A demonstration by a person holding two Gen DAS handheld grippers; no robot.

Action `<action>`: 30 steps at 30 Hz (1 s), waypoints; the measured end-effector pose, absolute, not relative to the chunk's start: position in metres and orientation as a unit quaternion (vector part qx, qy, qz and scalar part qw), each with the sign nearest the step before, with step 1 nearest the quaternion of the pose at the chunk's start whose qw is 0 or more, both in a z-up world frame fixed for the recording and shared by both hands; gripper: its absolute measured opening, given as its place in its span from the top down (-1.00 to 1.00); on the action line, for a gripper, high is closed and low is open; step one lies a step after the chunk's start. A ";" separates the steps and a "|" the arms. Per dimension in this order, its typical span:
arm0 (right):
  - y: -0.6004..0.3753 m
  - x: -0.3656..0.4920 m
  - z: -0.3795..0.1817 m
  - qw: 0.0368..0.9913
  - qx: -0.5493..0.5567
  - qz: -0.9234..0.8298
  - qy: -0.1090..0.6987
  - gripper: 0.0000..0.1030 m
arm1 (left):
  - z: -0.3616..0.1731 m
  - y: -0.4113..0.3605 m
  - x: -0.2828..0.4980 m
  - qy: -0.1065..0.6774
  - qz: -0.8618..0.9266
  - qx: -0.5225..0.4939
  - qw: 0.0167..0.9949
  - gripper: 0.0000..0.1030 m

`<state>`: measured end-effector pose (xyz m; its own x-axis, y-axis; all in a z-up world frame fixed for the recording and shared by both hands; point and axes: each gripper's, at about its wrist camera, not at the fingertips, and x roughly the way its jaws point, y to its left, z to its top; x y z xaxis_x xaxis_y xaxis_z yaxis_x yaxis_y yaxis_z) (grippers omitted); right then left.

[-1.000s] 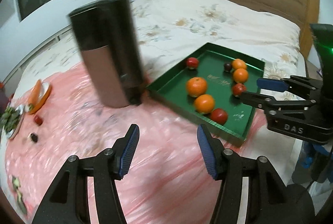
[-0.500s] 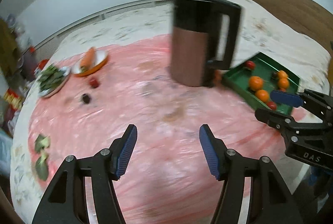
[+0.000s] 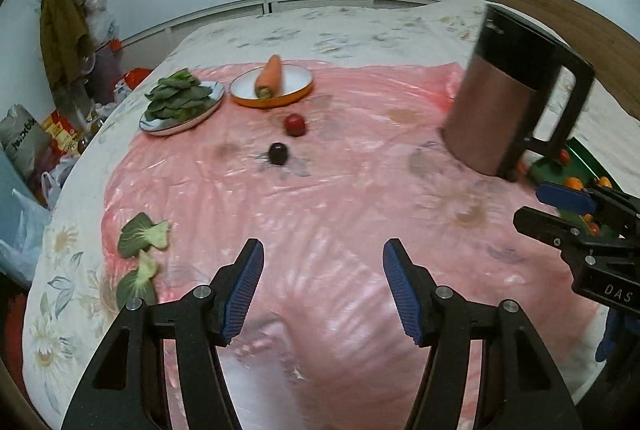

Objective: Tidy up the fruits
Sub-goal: 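Move both open grippers back over the dark plum and small red fruit, then grasp the dark plum with the left gripper while the right gripper grasps the small red fruit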

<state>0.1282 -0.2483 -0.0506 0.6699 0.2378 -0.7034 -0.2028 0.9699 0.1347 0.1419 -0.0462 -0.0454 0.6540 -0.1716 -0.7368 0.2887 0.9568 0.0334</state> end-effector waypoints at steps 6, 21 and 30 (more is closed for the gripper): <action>-0.219 0.174 -0.058 0.908 0.024 0.153 0.390 -0.52 | -0.052 -0.017 0.176 0.405 -0.138 0.059 0.902 -0.08; -0.167 0.306 -0.088 0.895 0.014 0.221 0.389 -0.51 | -0.081 -0.012 0.274 0.422 -0.174 0.068 0.887 -0.07; -0.137 0.381 -0.116 0.880 -0.015 0.246 0.406 -0.34 | -0.113 -0.017 0.327 0.452 -0.187 0.074 0.869 0.22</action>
<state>0.3811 -0.1368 -0.1159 0.5499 0.4208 -0.7214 -0.4444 0.8788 0.1739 0.3267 -0.0170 -0.1130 0.5225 -0.2578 -0.8127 0.3916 0.9193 -0.0399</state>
